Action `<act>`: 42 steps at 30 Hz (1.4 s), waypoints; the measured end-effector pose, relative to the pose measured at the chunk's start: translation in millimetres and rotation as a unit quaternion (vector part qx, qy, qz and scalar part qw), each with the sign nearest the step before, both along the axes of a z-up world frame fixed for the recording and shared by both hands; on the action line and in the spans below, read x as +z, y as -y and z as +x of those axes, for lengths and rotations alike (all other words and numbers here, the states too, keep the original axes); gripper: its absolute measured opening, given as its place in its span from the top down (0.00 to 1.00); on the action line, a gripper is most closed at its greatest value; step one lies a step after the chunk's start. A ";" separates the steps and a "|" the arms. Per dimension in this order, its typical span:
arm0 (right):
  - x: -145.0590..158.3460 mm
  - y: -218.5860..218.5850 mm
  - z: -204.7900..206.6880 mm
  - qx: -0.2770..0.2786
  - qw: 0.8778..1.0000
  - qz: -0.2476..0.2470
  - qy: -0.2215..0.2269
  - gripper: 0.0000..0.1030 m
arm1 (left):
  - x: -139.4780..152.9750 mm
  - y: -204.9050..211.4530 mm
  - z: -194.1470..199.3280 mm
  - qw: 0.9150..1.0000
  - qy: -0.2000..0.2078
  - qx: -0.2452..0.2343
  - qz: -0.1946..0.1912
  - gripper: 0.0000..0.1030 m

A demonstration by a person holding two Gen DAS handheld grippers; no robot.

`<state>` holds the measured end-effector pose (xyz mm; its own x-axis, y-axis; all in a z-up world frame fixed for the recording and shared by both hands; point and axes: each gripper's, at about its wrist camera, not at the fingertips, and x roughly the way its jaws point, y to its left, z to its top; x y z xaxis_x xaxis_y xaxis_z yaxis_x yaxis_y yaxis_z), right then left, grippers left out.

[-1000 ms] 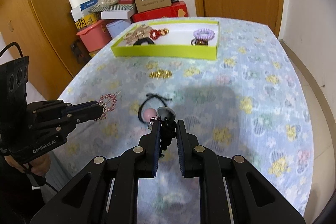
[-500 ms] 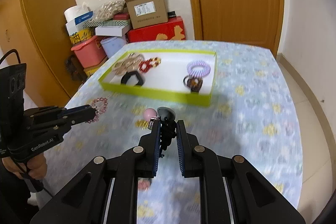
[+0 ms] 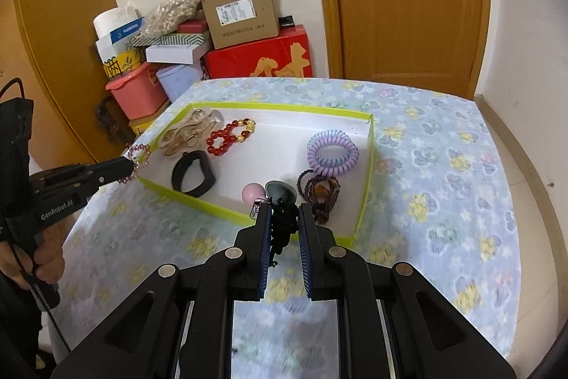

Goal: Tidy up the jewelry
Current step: 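Carry the brooch into the box with the left gripper while the right carries the keychain there, then open both grippers to drop the brooch and keychain in the box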

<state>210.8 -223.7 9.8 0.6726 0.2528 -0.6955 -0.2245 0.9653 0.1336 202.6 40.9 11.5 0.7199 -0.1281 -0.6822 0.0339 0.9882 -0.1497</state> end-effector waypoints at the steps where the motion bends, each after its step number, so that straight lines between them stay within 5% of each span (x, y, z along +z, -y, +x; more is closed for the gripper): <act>1: -1.9 -0.4 4.1 0.000 1.000 0.000 -0.003 0.85 | -2.2 -1.3 3.2 1.000 -0.002 0.002 0.000 0.92; 30: -38.2 -5.0 55.9 0.008 0.997 -0.014 -0.070 0.81 | -37.6 -4.2 42.4 0.999 -0.036 0.007 0.034 0.91; 36: -26.5 -5.0 40.2 0.010 0.998 -0.013 -0.056 0.70 | -27.4 -4.1 30.3 0.999 -0.023 0.008 0.028 0.74; 42: -11.0 -9.6 12.9 0.012 0.999 -0.014 -0.036 0.70 | -17.8 -4.6 10.1 0.999 -0.018 0.014 0.022 0.73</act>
<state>223.8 -214.1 -1.2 0.6143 0.2478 -0.7492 -0.2374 0.9635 0.1241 212.7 45.5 -6.3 0.6979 -0.0772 -0.7121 0.0013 0.9943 -0.1065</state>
